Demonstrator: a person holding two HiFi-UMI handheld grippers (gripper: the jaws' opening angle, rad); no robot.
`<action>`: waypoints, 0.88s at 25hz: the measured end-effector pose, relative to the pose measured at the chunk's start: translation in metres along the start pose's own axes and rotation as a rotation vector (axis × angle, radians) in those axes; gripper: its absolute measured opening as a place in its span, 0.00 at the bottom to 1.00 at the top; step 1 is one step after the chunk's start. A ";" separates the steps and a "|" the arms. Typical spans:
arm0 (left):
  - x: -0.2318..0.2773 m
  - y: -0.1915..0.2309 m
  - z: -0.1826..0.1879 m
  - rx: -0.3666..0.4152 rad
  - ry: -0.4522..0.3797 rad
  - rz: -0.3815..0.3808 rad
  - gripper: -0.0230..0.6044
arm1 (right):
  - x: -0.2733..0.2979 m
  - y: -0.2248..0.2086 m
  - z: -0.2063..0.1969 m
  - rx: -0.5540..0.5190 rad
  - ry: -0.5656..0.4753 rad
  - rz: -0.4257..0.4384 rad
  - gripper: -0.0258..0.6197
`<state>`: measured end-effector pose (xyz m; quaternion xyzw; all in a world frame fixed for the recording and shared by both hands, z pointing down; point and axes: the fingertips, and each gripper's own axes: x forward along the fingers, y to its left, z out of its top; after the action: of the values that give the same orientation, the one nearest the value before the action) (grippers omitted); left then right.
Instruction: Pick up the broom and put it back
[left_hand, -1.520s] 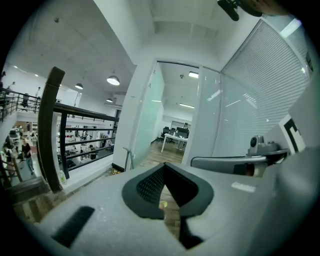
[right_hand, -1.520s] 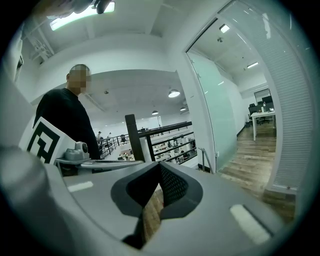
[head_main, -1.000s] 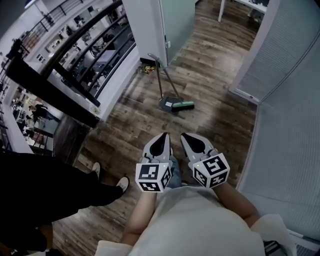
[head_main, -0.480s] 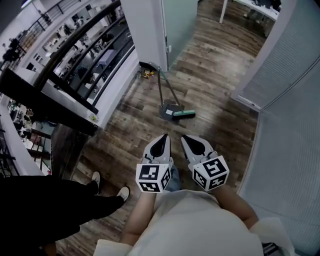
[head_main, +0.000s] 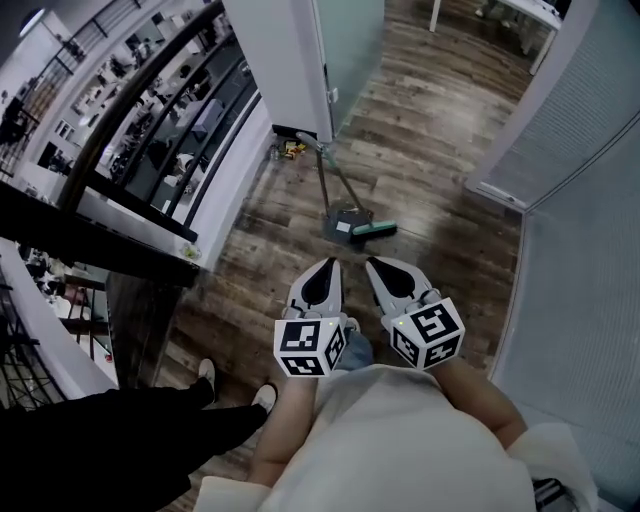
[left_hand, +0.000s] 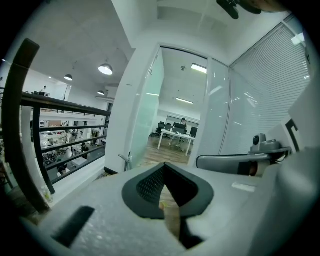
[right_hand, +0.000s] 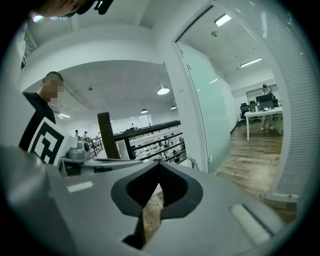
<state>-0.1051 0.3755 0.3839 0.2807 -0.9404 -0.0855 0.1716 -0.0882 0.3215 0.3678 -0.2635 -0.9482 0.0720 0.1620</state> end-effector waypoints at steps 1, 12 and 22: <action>0.005 0.005 0.003 0.002 0.002 -0.003 0.05 | 0.006 -0.002 0.003 0.000 0.000 -0.004 0.05; 0.051 0.056 0.023 0.008 0.021 -0.049 0.05 | 0.070 -0.026 0.021 0.009 -0.010 -0.058 0.05; 0.077 0.077 0.032 0.006 0.023 -0.071 0.05 | 0.098 -0.039 0.028 0.011 -0.012 -0.084 0.05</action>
<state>-0.2151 0.3984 0.3953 0.3156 -0.9280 -0.0853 0.1785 -0.1957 0.3383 0.3765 -0.2220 -0.9590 0.0721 0.1608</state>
